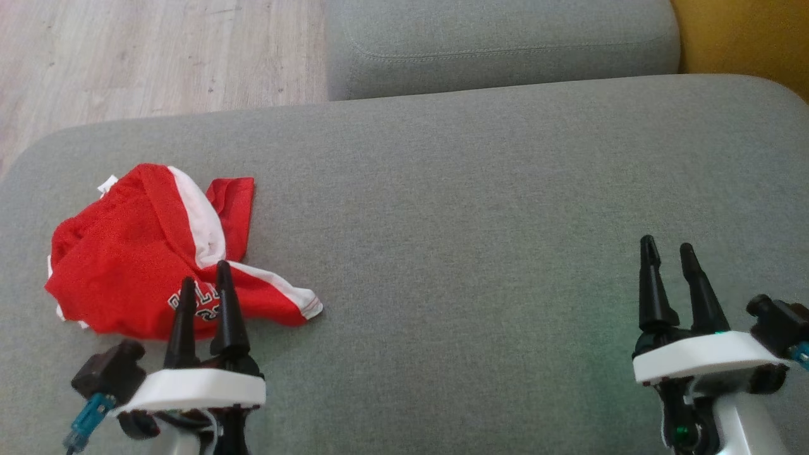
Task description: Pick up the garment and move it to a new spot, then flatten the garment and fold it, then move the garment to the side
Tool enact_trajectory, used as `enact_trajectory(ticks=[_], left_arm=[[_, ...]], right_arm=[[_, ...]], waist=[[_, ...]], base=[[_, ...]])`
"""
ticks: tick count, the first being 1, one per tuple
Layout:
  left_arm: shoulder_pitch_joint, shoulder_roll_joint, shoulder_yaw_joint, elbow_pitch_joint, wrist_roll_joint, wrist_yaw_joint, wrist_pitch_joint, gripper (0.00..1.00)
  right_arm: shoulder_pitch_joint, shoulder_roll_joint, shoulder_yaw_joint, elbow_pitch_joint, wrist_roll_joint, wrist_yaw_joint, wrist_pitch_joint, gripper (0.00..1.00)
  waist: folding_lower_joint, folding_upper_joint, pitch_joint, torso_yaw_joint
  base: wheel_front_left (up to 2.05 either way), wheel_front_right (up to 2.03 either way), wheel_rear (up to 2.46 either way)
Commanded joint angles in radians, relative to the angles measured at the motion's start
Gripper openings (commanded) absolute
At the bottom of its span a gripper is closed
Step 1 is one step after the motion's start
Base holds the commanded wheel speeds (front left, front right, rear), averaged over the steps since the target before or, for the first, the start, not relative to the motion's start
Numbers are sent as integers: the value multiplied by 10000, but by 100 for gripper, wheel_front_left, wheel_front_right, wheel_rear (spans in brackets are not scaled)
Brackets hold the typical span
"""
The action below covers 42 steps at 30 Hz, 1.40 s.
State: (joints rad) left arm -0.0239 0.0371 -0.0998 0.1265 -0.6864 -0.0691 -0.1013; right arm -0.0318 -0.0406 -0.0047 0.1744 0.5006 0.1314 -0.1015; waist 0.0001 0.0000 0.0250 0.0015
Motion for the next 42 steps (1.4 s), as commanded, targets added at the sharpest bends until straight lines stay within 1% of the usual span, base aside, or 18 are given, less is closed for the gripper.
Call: enact_trajectory(ticks=[1, 6, 13, 15, 21, 25, 31, 34, 38, 42], left_arm=[[-409, 93, 66, -404, 420, 66, -166, 100], [-428, 119, -154, -363, 1305, 153, -315, 100], [-448, 241, -561, -236, 2406, 382, -523, 100], [-448, 275, -726, -199, 2781, 506, -612, 100], [-486, 362, -1005, -192, 3512, 757, -791, 100], [-509, 389, -1077, -230, 3838, 891, -880, 100], [-558, 566, -1397, -272, 4695, 1045, -1057, 100], [-602, 722, -1720, -221, 5338, 1297, -1146, 100], [-633, 778, -1990, -303, 5727, 1538, -1265, 100], [-596, 698, -1949, -560, 5685, 1543, -1384, 100]], right_arm=[[-476, -69, 217, -403, -449, -5, -174, 100], [-449, -72, 337, -388, -1259, -5, -322, 100], [-396, -76, 503, -384, -2337, -5, -528, 100], [-372, -77, 571, -381, -2771, -5, -617, 100], [-363, -81, 730, -366, -3667, -6, -794, 100], [-373, -83, 813, -377, -4041, -6, -883, 100], [-396, -86, 959, -407, -4991, -6, -1059, 100], [-410, -88, 1093, -420, -5589, -7, -1148, 100], [-413, -90, 1177, -507, -6131, -7, -1266, 100], [-363, -92, 1254, -644, -6228, -7, -1384, 100]], waist=[[-1, 0, 7, 5], [-1, 0, 32, 19], [-1, 0, 58, 22], [-1, 0, 58, 17], [-1, 0, 55, 1], [-1, 0, 49, -4], [-1, 0, 36, -11], [-1, 0, 27, -16], [-1, 0, 16, -27], [-1, 0, -5, -24]], base=[[0, 0, 0], [0, 0, 0], [0, 0, 0], [0, 0, 0], [0, 0, 0], [0, 0, 0], [0, 0, 0], [0, 0, 0], [0, 0, 0], [0, 0, 0]])
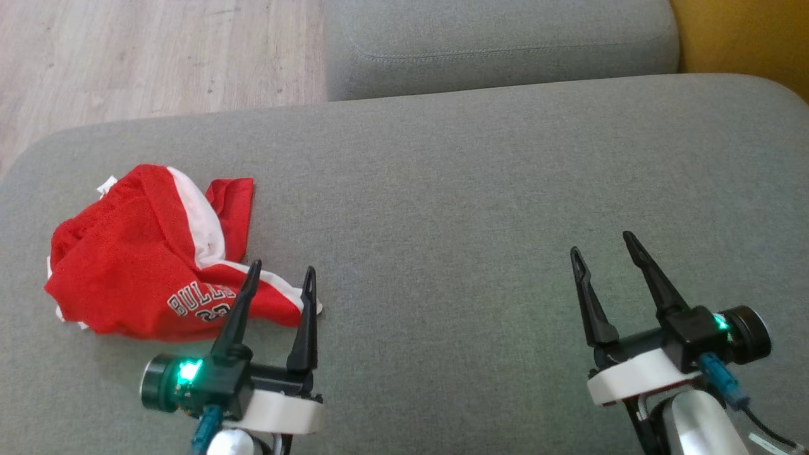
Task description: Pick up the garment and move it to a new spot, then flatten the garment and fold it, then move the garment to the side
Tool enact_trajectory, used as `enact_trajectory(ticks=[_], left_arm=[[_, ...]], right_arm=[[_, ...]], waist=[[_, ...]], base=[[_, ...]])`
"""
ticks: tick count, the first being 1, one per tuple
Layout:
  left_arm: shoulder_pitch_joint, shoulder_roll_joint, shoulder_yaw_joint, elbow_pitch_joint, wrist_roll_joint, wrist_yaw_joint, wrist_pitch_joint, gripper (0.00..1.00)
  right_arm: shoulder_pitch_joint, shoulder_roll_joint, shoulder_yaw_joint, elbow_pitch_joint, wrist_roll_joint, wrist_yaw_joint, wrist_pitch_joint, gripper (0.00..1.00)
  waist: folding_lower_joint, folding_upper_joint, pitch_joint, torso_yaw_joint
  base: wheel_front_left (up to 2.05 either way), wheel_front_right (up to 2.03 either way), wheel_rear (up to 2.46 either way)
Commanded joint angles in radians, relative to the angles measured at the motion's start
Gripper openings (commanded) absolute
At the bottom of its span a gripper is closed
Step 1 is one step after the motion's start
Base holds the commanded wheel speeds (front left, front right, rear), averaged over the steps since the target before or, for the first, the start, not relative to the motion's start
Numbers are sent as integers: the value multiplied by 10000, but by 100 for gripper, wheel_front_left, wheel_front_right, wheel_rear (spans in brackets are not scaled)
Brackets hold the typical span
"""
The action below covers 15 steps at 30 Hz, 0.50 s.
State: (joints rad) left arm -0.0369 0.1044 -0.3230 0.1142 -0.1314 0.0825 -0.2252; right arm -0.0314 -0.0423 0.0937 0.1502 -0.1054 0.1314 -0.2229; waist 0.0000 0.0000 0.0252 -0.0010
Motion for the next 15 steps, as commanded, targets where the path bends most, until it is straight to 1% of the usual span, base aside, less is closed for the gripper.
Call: enact_trajectory(ticks=[1, 3, 8, 12, 15], left_arm=[[-436, -18, 353, -512, 78, -10, -175, 100], [-349, -135, 565, -651, -90, -143, -235, 100], [-106, -388, 1129, -726, -334, -730, -366, 100], [23, -491, 1407, -436, -497, -1185, -366, 100], [43, -521, 1442, -148, -454, -1358, -366, 100]], right_arm=[[-339, -76, 259, -426, -32, -7, -199, 100], [-293, -77, 246, -464, 167, -7, -259, 100], [-149, -79, 251, -364, 1159, -7, -389, 100], [-99, -79, 339, -84, 1996, -7, -389, 100], [-85, -79, 424, 139, 2345, -7, -389, 100]], waist=[[0, 0, -17, 3], [0, 0, -32, 8], [0, 0, -69, 12], [0, 0, -92, 3], [0, 0, -81, -7]], base=[[0, 0, 0], [0, 0, 0], [0, 0, 0], [0, 0, 0], [0, 0, 0]])
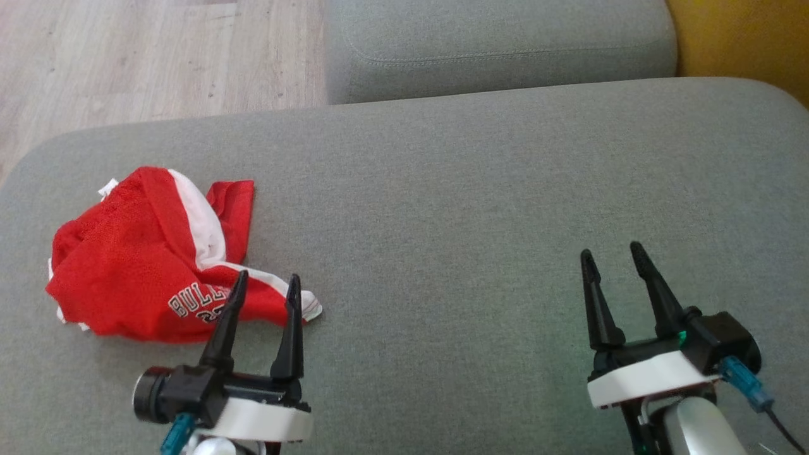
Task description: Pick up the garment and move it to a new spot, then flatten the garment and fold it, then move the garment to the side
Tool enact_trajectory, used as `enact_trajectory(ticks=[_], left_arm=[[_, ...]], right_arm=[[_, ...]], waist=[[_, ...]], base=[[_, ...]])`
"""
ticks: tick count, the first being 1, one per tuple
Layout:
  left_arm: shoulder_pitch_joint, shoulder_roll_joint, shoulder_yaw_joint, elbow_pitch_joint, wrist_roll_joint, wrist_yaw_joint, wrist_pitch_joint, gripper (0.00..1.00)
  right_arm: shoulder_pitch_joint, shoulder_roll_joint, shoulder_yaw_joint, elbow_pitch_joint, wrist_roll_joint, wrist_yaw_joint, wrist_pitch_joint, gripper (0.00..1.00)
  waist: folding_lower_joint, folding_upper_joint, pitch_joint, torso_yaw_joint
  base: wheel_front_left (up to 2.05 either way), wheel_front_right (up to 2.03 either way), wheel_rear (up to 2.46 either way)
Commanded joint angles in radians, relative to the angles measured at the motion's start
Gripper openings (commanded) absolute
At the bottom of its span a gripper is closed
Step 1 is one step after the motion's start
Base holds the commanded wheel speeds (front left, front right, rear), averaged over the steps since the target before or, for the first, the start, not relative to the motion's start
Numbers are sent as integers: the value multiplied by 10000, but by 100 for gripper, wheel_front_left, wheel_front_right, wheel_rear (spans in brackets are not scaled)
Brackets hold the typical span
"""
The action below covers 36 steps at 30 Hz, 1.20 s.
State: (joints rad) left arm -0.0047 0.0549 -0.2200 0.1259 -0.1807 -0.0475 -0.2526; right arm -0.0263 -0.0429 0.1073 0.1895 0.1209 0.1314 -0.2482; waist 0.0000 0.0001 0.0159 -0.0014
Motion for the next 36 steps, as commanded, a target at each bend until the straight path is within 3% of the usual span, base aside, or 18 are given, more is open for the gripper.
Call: enact_trajectory(ticks=[1, 18, 36], left_arm=[[-289, -32, 416, -172, 39, -101, -91, 100], [-421, -46, 442, 65, -218, -64, -91, 100], [-147, -46, 961, 80, -174, 81, -91, 100]], right_arm=[[-150, -73, 307, -207, 125, -7, -136, 100], [-220, -73, 413, -110, 312, -7, -136, 100], [-3, -73, 1158, -2, 771, -7, -136, 100]], waist=[[0, -1, 22, -3], [0, -1, -29, 155], [0, -1, -401, 1971]], base=[[0, 0, 0], [0, 0, 0], [0, 0, 0]])
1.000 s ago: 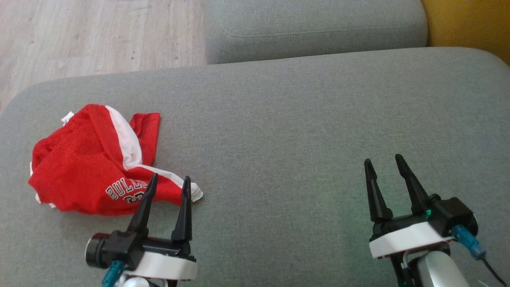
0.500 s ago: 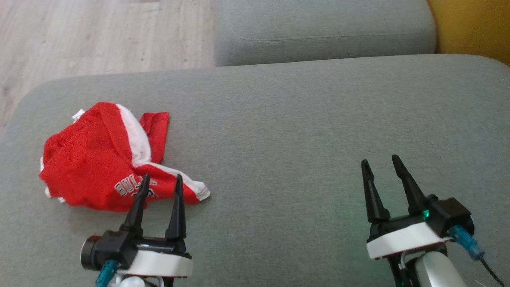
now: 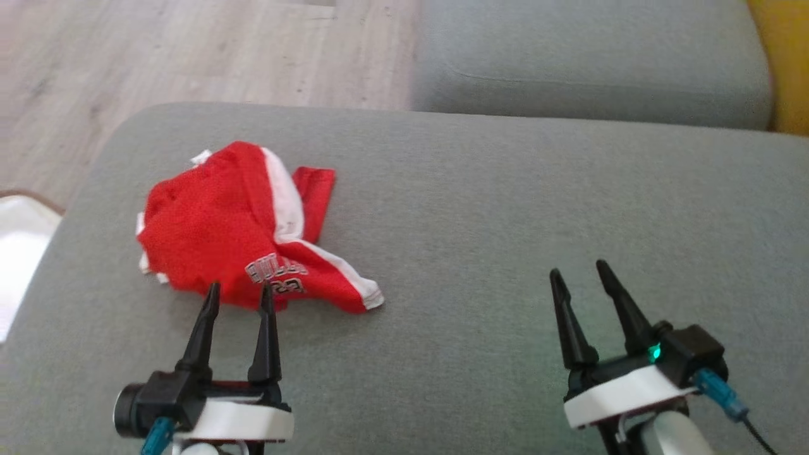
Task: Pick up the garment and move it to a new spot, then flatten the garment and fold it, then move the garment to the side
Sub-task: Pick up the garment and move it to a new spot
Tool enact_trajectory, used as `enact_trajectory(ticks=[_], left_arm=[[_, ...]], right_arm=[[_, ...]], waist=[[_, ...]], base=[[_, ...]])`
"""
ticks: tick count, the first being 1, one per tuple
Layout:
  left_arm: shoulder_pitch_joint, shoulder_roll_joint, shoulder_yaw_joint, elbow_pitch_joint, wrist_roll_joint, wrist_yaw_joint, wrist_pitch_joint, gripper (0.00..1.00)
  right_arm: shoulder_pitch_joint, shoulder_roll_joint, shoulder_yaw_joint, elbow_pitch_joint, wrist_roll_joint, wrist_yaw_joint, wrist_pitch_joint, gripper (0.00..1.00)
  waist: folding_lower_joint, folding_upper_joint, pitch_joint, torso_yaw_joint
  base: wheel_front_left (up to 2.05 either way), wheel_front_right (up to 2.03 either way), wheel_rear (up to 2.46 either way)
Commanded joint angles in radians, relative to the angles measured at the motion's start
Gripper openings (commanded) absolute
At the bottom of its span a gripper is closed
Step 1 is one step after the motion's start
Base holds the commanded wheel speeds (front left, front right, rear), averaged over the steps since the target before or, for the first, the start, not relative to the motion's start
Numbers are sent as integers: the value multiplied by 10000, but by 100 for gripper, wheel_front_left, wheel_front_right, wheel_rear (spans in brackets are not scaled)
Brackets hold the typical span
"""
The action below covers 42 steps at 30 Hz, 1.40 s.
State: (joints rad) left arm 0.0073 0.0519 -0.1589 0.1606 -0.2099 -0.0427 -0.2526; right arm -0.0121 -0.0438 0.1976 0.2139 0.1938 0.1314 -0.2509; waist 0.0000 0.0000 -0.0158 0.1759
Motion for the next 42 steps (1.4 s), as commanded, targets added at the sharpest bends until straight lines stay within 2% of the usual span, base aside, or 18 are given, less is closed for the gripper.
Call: enact_trajectory(ticks=[1, 9, 16, 22, 29, 33, 37, 42], left_arm=[[-242, -16, 376, -269, 126, 37, -92, 100], [-47, -16, 502, -240, 192, 74, -92, 100], [64, -16, 605, -192, 273, -19, -92, 100], [78, -16, 687, -303, 305, -26, -92, 100], [-488, 30, 1017, -294, 676, -230, -92, 100], [-1581, 405, 1212, 251, 848, -439, -92, 100], [-3304, 1047, 1040, 1555, 927, -668, -11, 100], [-5744, 2014, 569, 3280, 984, -826, 1332, 100]], right_arm=[[-136, -64, 301, -230, 60, -7, -109, 100], [-27, -64, 607, -128, 200, -7, -109, 100], [49, -64, 748, -123, 350, -7, -109, 100], [80, -64, 818, -127, 392, -7, -109, 100], [-128, -64, 796, -188, 347, -7, -109, 100], [-313, -64, 668, -274, 219, -7, -109, 100], [-504, -64, 487, -305, 45, -7, -109, 100], [-1018, -64, 416, -471, -69, -7, -109, 100]], waist=[[0, 0, -109, 302], [0, 0, -312, 1146], [0, 0, -407, 1626], [0, 0, -377, 1679], [0, 0, 37, 1320], [0, 0, 487, 1030], [0, 0, 948, 760], [0, 0, 1726, 215]], base=[[0, 0, 0], [0, 0, 0], [0, 0, 0], [0, 0, 0], [0, 0, 0], [0, 0, 0], [0, 0, 0], [0, 0, 0]])
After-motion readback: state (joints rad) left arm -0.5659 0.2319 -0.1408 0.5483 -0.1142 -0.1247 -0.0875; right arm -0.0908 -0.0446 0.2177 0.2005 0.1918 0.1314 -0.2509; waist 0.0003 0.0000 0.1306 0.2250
